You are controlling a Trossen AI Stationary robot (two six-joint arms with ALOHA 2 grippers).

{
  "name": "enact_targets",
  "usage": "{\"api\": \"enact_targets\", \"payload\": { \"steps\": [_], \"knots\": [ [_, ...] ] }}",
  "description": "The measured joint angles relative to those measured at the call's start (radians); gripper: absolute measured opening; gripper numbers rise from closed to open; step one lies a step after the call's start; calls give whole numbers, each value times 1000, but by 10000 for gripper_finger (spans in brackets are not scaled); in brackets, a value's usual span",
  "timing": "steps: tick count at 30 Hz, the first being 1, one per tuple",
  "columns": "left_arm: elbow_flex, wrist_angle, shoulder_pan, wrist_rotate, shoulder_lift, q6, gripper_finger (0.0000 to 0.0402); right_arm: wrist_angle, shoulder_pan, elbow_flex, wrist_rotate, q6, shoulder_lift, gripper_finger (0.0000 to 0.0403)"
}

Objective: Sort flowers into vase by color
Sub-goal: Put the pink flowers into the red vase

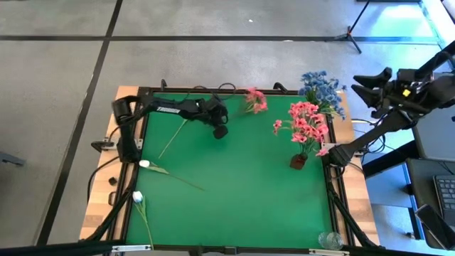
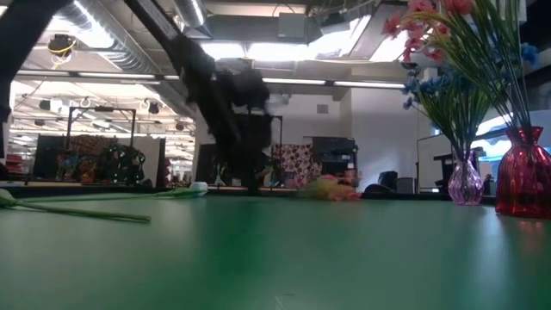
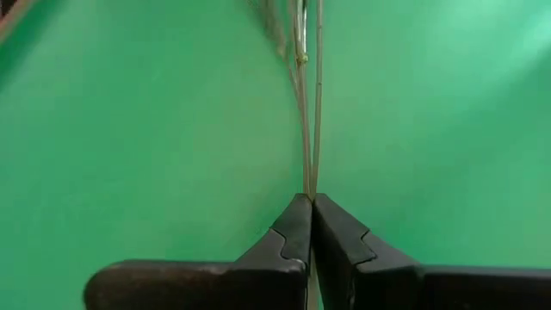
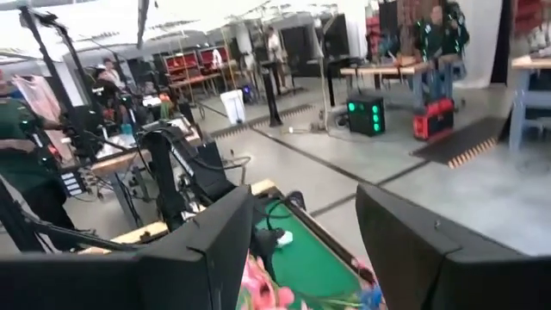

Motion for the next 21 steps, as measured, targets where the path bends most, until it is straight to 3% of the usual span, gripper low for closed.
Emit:
{"api": "enact_targets", "payload": {
  "steps": [7,13,21],
  "knots": [
    [4,1,-85,-5,-202,-59,0,109,0,4,-13,-40,0,209],
    [5,26,-163,-21,-358,-138,0,213,1,2,-171,-39,7,209],
    [5,74,-286,-62,-507,-167,0,394,0,-56,-163,-117,37,209]
  ]
}}
